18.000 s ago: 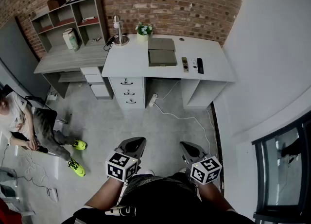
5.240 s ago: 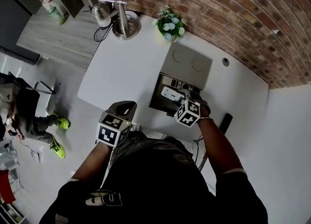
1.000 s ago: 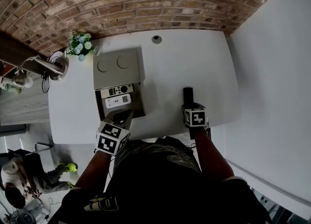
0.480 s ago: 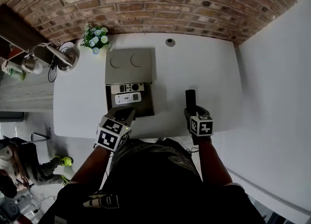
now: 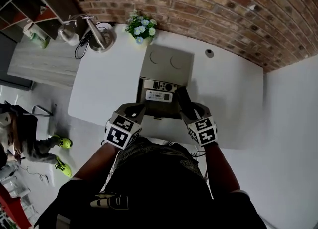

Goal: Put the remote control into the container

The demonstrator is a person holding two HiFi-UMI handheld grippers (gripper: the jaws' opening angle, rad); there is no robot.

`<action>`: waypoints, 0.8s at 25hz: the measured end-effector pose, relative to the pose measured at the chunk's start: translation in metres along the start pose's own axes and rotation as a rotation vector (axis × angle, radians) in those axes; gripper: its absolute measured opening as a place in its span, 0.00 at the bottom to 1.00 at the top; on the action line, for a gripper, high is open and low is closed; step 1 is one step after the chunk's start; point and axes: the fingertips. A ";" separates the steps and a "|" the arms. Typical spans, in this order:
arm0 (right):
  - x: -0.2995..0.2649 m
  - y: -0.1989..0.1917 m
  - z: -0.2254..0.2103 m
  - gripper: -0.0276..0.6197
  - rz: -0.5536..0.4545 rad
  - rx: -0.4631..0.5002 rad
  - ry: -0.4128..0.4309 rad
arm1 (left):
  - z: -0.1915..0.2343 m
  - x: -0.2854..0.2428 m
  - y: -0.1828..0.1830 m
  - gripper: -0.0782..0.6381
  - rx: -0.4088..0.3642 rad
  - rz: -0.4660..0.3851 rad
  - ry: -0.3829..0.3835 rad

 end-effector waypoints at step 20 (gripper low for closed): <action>-0.096 -0.009 0.103 0.41 0.426 0.752 0.588 | 0.069 0.094 -0.045 0.12 0.192 -0.090 0.242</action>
Point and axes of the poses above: the fingertips, and each gripper's own axes: x backward along the fingers, z to its left, y out of its top, and after that the axes turned 10 degrees about -z, right-handed
